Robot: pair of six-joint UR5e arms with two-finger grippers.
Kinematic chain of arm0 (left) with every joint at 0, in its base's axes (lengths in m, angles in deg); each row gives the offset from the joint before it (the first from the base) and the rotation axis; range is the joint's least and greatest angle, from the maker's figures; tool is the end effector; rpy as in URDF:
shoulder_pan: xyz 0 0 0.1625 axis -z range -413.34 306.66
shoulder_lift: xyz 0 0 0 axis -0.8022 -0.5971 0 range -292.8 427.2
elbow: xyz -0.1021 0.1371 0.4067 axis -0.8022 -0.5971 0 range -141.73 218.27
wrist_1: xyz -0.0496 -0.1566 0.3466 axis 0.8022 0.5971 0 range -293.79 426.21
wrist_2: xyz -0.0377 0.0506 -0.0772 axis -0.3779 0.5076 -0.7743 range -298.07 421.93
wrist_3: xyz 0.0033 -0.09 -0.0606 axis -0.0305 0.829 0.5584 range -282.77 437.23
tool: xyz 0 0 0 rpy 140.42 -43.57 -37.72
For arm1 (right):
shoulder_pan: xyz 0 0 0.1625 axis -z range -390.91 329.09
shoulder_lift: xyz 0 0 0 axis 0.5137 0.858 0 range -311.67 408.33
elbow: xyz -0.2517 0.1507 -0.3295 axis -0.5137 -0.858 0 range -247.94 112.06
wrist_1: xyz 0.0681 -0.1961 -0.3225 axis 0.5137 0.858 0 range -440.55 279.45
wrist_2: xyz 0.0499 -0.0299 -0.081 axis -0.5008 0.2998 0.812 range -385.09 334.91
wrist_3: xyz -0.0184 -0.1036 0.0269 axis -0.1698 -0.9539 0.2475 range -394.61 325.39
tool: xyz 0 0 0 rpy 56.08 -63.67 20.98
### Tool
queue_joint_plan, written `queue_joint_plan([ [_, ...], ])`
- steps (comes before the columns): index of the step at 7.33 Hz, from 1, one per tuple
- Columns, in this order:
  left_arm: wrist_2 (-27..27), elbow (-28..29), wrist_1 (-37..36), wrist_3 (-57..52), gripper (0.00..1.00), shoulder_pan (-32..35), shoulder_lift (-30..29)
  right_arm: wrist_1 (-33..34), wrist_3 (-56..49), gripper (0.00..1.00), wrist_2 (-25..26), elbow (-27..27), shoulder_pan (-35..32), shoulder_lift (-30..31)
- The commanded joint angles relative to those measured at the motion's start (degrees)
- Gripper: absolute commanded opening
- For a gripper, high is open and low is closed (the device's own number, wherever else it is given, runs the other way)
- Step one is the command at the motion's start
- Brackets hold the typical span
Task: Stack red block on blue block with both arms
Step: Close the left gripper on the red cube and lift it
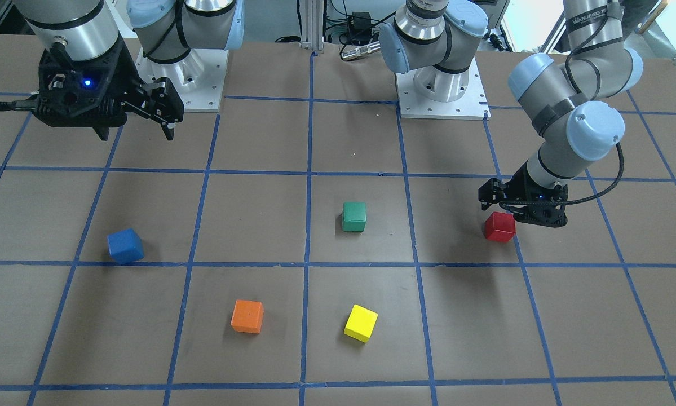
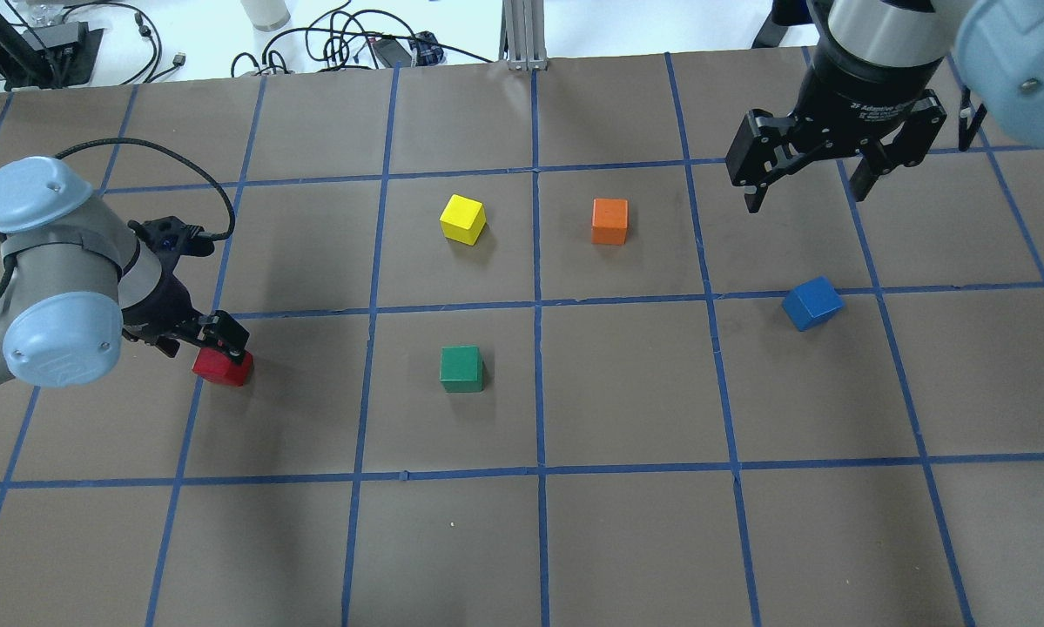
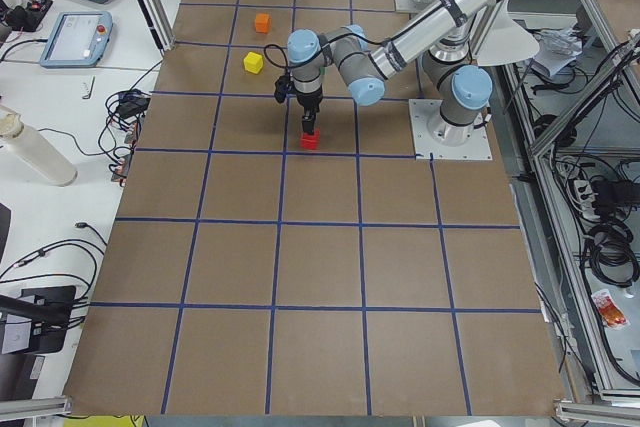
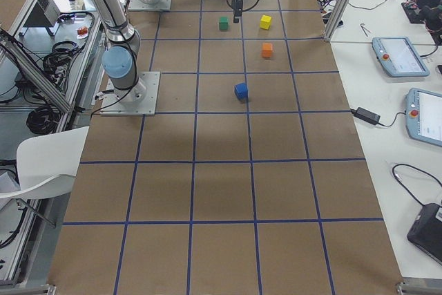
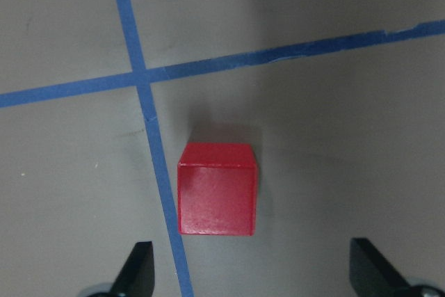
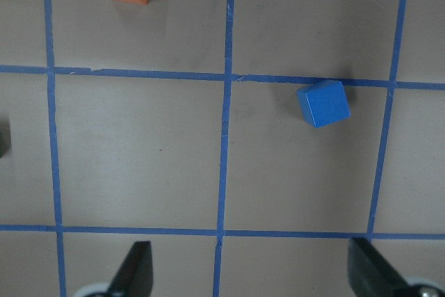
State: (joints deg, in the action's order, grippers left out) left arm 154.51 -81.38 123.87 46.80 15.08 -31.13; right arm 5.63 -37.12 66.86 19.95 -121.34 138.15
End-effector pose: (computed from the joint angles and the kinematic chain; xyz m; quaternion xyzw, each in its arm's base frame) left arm 0.0409 -0.4526 0.2599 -0.0782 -0.9955 -0.0541 0.0013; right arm 0.1330 -0.4559 0.5041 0.0259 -0.9994 -0.0168 0.0167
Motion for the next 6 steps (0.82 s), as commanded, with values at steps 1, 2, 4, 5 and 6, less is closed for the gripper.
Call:
queue_joint_plan([
  [1, 0.1, -0.4, -2.6, -0.9, 1.0, -0.8, -3.3, 0.0, 0.0, 1.0, 0.0, 0.0, 0.0, 0.0],
  [2, 0.1, -0.9, -3.6, -0.9, 1.0, -0.8, -5.0, 0.0, 0.1, 1.0, -0.1, 0.0, 0.0, 0.0],
  [4, 0.2, -1.0, -9.0, -3.6, 0.95, -0.8, -7.3, 0.0, 0.2, 1.0, -0.1, 0.1, 0.0, 0.0],
  [5, 0.3, -0.9, -10.0, -3.2, 0.46, -0.7, -7.7, 0.0, 0.2, 1.0, -0.1, 0.1, 0.0, 0.0],
  [6, 0.2, -0.9, -10.1, -2.7, 0.24, -0.7, -7.6, 0.0, 0.2, 1.0, -0.1, 0.1, 0.0, 0.0],
])
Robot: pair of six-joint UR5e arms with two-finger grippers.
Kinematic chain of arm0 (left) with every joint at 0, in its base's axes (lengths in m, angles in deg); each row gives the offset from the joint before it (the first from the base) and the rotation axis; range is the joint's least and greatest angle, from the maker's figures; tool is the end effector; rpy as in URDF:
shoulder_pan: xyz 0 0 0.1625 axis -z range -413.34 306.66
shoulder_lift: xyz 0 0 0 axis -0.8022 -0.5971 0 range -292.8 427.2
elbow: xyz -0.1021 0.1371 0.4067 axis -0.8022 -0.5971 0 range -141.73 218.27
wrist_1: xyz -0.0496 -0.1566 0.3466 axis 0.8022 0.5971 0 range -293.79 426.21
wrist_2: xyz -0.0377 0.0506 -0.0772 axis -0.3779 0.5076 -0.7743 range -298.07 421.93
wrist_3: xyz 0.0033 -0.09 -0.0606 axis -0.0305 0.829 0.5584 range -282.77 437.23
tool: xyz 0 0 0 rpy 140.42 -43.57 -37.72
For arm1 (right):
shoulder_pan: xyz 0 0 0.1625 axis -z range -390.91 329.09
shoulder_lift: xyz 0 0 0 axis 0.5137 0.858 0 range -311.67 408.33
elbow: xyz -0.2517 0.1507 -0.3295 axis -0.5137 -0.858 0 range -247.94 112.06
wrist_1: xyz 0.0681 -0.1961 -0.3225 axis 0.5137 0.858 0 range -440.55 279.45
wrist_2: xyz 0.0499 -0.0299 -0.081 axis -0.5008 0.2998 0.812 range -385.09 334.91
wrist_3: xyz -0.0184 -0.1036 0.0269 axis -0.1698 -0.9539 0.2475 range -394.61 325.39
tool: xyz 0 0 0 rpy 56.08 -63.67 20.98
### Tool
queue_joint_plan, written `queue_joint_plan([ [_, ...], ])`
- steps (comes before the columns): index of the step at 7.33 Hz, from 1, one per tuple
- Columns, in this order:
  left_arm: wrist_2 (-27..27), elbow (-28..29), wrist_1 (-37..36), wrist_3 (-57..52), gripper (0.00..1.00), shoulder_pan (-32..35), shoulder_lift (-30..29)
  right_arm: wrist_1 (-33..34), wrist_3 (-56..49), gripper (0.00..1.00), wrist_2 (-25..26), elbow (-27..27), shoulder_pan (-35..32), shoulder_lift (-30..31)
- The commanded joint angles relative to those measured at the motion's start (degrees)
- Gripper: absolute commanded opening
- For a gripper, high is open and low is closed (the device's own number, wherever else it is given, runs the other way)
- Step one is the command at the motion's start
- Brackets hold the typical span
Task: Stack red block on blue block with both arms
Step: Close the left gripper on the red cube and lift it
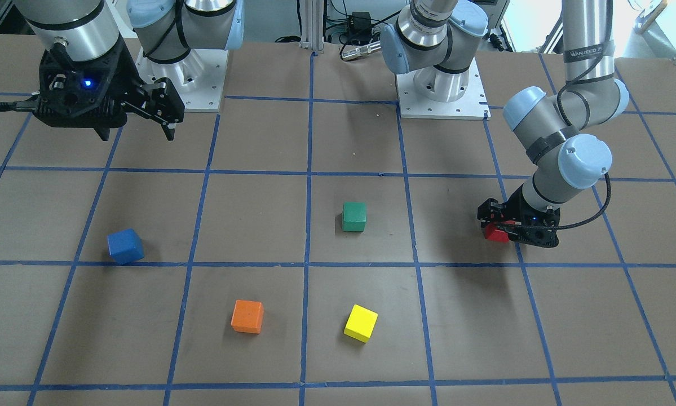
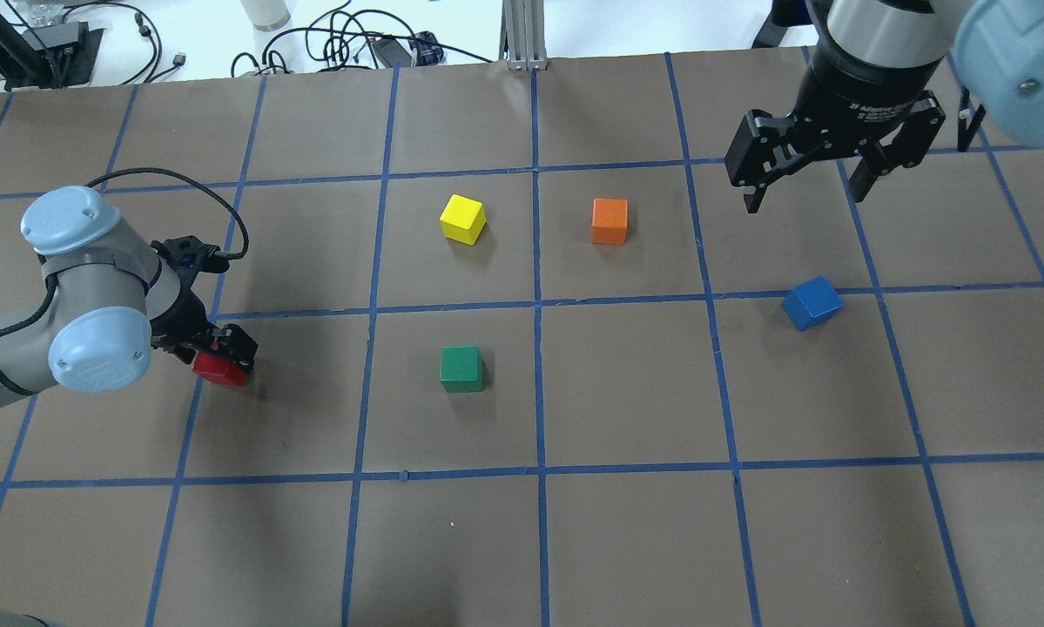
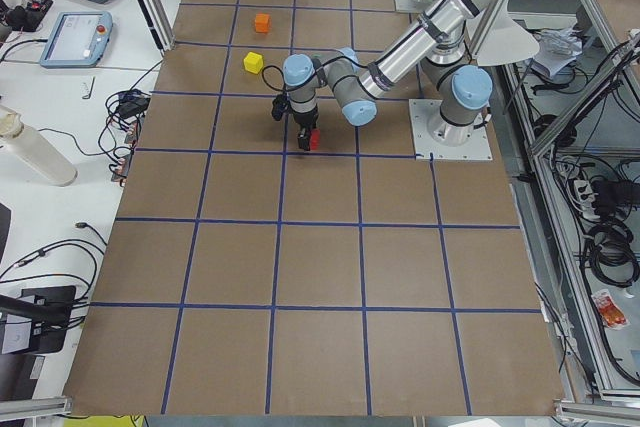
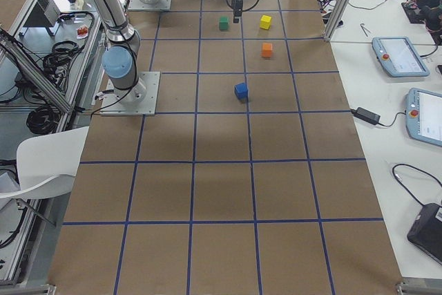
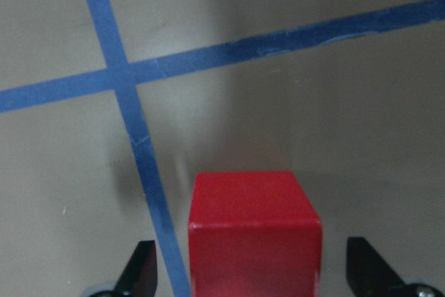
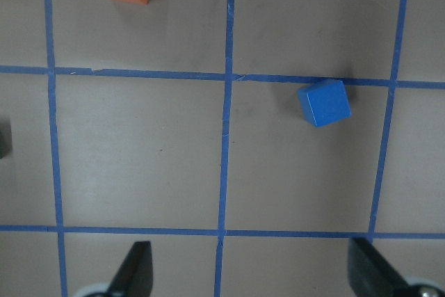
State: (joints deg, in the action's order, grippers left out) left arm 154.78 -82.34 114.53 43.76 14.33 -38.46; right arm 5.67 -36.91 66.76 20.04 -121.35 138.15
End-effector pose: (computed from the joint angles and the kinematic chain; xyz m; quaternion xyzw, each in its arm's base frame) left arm 0.0558 -0.4726 0.2113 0.0980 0.9941 0.0470 0.0033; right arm 0.1332 -0.4558 0.5034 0.0242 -0.9994 -0.0171 0.0159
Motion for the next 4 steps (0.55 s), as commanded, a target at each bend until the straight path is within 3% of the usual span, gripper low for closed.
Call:
queue_joint_plan([
  [1, 0.1, 0.1, -0.7, 0.4, 0.16, 0.2, 0.4, -0.1, 0.0, 1.0, 0.0, 0.0, 0.0, 0.0],
  [3, -0.6, 0.8, 1.1, 9.3, 0.12, 2.6, 1.8, -0.1, 0.0, 1.0, 0.0, 0.0, 0.1, 0.0],
  [4, -0.5, 2.2, 1.2, 14.4, 0.11, 7.8, 1.9, -0.1, 0.0, 1.0, 0.0, 0.0, 0.1, 0.0],
])
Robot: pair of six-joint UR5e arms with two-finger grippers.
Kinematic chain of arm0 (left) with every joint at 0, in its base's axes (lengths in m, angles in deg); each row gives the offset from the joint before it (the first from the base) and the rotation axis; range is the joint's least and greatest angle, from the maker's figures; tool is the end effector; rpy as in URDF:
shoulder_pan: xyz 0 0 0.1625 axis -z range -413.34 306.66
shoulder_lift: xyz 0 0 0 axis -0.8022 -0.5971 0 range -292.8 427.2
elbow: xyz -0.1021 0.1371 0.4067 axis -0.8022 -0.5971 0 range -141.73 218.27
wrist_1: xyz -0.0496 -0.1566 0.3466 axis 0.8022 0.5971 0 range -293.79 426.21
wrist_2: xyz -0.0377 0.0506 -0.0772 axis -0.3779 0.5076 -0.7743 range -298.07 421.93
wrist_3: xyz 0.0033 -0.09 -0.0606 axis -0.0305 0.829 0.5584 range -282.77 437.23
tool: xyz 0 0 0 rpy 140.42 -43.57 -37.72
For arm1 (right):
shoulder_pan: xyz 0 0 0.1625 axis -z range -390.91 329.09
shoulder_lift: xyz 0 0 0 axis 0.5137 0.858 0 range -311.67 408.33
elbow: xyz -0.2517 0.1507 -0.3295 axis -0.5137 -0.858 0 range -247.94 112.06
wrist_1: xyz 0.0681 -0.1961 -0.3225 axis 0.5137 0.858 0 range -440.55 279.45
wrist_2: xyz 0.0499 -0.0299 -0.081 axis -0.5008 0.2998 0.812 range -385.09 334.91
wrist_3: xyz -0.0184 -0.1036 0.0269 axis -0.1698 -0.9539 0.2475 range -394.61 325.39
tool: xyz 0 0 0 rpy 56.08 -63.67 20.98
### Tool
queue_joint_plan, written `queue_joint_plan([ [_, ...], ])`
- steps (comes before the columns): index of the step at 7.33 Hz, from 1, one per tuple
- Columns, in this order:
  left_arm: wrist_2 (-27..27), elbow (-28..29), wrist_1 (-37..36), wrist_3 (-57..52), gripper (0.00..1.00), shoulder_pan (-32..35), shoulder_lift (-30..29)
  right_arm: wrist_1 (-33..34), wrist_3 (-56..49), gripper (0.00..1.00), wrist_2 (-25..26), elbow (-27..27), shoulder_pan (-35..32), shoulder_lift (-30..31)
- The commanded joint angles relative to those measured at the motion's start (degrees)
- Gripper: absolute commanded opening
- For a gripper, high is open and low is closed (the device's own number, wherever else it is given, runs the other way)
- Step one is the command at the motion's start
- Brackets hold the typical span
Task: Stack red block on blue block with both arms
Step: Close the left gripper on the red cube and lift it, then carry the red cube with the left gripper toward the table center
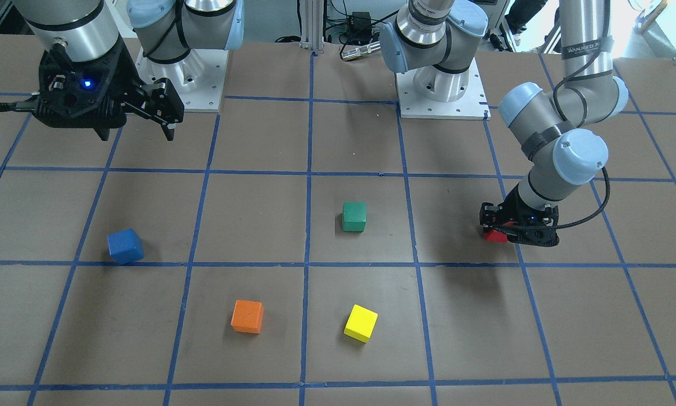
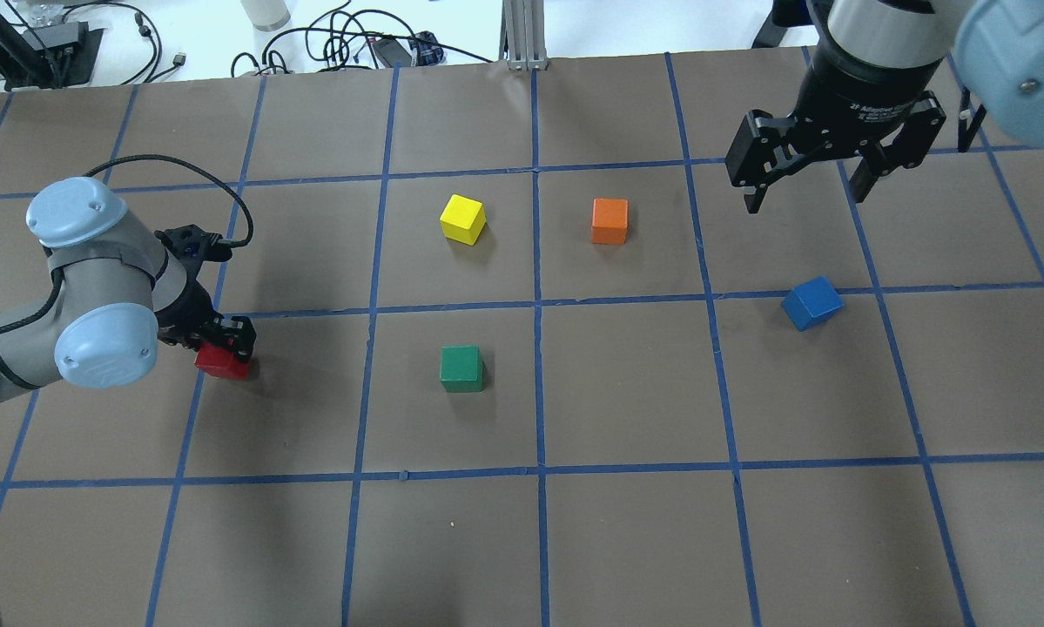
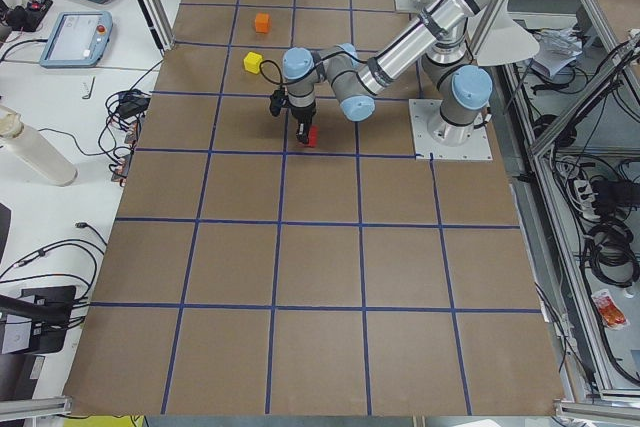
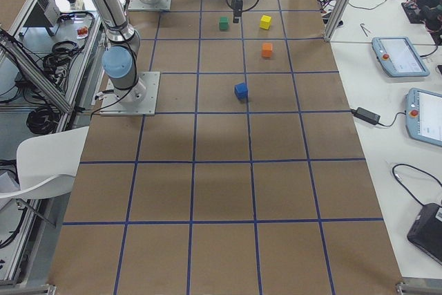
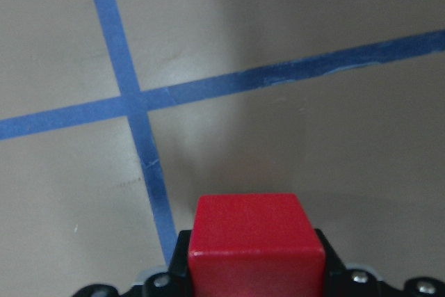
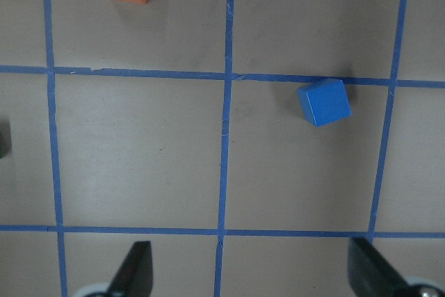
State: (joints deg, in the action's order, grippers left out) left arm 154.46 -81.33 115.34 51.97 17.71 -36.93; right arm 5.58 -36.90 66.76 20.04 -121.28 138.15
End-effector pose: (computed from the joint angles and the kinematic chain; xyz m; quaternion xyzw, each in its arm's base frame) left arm 0.0284 -0.4784 0.2284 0.0556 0.9979 0.0314 0.0111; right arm 0.1327 -0.4558 0.5033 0.0235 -0.9994 -0.0179 0.0158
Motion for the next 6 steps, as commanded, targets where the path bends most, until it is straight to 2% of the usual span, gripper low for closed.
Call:
queue_joint_plan([
  [1, -0.3, 4.5, 2.1, 14.6, 0.07, 11.0, -0.2, 0.0, 0.0, 1.0, 0.0, 0.0, 0.0, 0.0],
  [2, -0.6, 10.2, 3.8, 22.0, 0.07, 18.6, -1.3, 0.0, -0.3, 1.0, 0.0, 0.0, 0.0, 0.3],
  [3, -1.5, 16.4, 8.8, 31.2, 0.07, 24.5, -3.8, 0.0, -0.3, 1.0, 0.1, 0.0, 0.0, 0.3],
  [4, -7.0, 21.0, 9.2, 39.0, 0.07, 28.5, -6.5, 0.0, -0.4, 1.0, 0.3, 0.0, 0.0, 0.3],
  [5, -9.3, 24.4, 8.6, 45.8, 0.07, 33.1, -9.6, 0.0, -0.4, 1.0, 0.3, 0.0, 0.3, 0.3],
  [6, -8.5, 26.2, 8.4, 48.3, 0.07, 37.0, -12.6, 0.2, -0.4, 1.0, 0.2, 0.1, 1.1, 0.2],
])
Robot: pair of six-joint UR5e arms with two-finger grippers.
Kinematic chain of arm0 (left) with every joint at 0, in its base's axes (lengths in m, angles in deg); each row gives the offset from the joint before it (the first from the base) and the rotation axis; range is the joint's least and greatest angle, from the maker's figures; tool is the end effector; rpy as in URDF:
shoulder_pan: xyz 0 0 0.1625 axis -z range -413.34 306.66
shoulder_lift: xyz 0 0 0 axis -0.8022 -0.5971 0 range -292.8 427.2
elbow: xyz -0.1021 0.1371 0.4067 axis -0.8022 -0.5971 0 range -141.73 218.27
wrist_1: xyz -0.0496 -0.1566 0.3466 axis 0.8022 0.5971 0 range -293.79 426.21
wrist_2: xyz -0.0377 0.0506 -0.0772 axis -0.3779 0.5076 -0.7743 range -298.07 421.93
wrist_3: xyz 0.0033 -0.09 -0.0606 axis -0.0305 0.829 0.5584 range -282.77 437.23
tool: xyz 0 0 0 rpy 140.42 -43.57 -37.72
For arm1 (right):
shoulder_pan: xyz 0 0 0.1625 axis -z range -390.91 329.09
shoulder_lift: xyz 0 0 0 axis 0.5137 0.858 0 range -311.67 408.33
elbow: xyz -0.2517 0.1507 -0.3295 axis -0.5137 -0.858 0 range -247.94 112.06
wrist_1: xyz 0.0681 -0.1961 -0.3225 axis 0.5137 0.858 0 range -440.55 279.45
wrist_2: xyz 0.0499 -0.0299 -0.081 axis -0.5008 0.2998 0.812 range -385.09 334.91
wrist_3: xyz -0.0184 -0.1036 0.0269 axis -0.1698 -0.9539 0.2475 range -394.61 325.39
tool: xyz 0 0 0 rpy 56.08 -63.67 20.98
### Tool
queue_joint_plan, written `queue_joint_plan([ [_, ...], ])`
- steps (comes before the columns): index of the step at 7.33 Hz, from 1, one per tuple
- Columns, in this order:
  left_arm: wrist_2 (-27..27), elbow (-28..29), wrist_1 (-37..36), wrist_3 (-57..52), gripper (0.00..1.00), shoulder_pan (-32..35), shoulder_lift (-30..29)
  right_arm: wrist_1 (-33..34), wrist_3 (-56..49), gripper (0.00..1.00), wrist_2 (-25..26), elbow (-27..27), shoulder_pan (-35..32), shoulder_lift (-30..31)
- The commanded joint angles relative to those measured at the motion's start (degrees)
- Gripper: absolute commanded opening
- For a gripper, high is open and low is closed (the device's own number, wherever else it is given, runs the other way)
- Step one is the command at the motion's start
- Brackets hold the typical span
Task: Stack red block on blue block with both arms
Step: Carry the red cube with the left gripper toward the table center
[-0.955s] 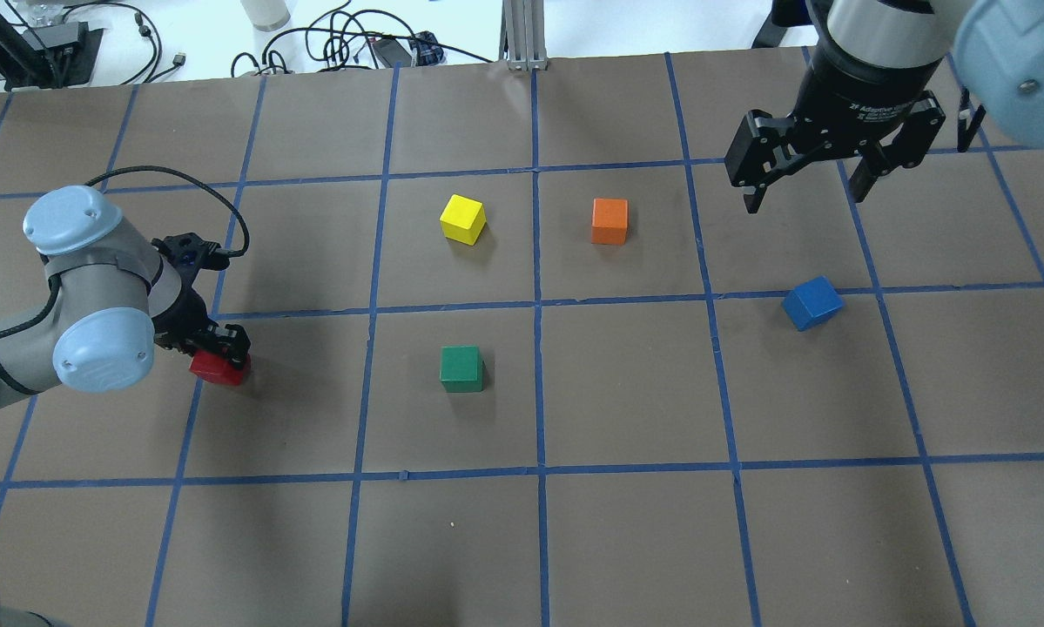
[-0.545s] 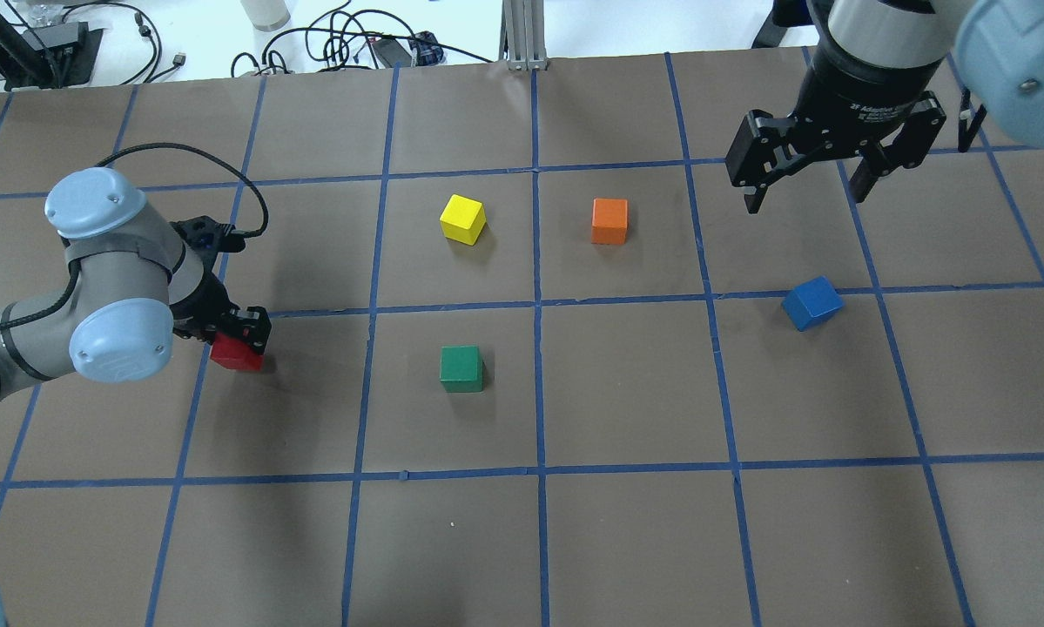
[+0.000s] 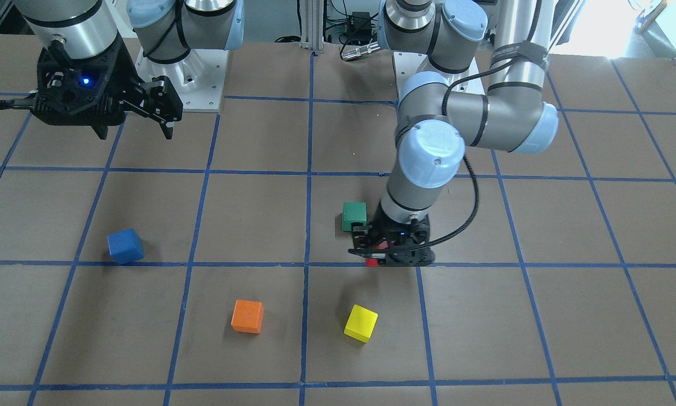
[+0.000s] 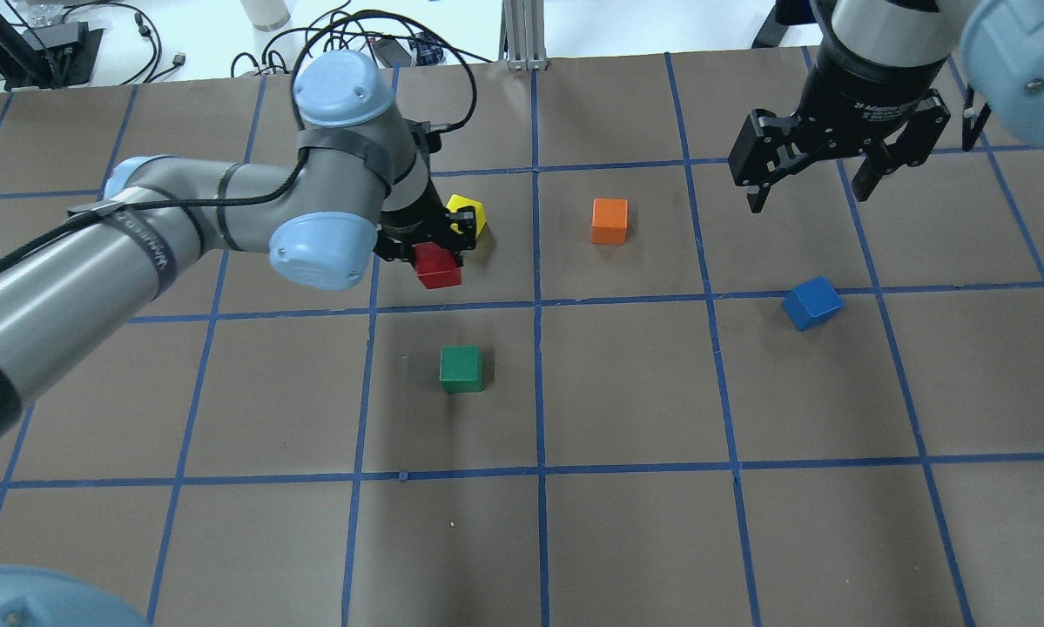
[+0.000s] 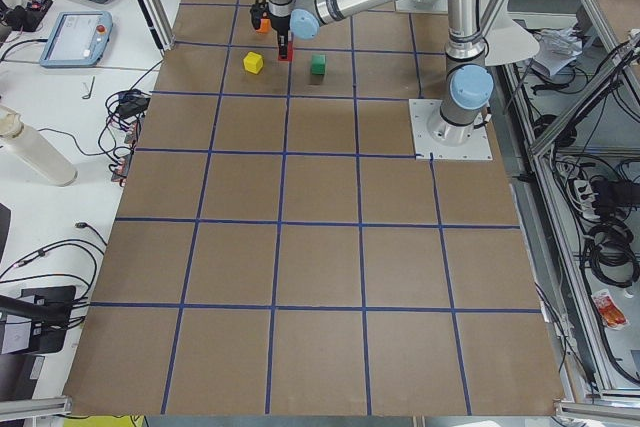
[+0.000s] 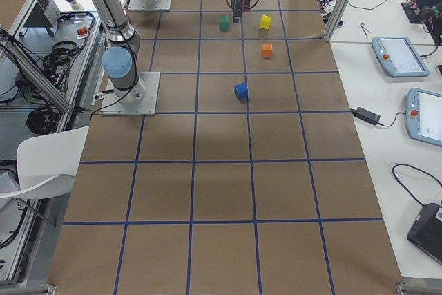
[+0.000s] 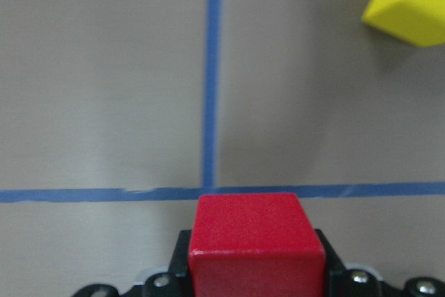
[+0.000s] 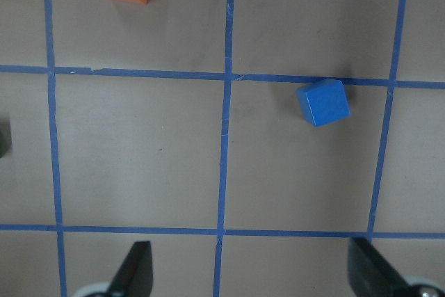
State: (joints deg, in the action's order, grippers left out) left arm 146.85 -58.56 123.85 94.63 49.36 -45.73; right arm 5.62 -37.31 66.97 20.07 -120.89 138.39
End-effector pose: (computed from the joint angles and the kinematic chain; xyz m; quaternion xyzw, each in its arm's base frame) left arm -0.2688 -0.5428 0.2867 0.0399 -0.9980 0.0104 0.0487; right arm 0.1292 -0.4552 0.5050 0.0237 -0.9994 -0.0159 0.0176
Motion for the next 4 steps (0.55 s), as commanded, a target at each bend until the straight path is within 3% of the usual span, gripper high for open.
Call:
queue_joint_plan([
  [1, 0.3, 3.3, -0.1, 5.6, 0.09, 6.8, -5.0, 0.1, -0.2, 1.0, -0.2, 0.1, 1.6, -0.2],
  [2, 0.5, 3.8, -0.4, 6.1, 0.11, 7.2, -6.4, 0.7, -0.2, 1.0, -0.7, 0.8, 2.2, -0.3],
  [3, 0.4, 3.5, -2.0, 5.4, 0.24, 7.3, -7.4, 0.8, -0.2, 1.0, -0.9, 1.5, 2.4, -0.3],
  [4, 0.5, 3.3, -2.6, 5.6, 0.46, 7.3, -8.8, 1.0, -0.2, 1.0, -0.9, 1.7, 2.4, -0.3],
])
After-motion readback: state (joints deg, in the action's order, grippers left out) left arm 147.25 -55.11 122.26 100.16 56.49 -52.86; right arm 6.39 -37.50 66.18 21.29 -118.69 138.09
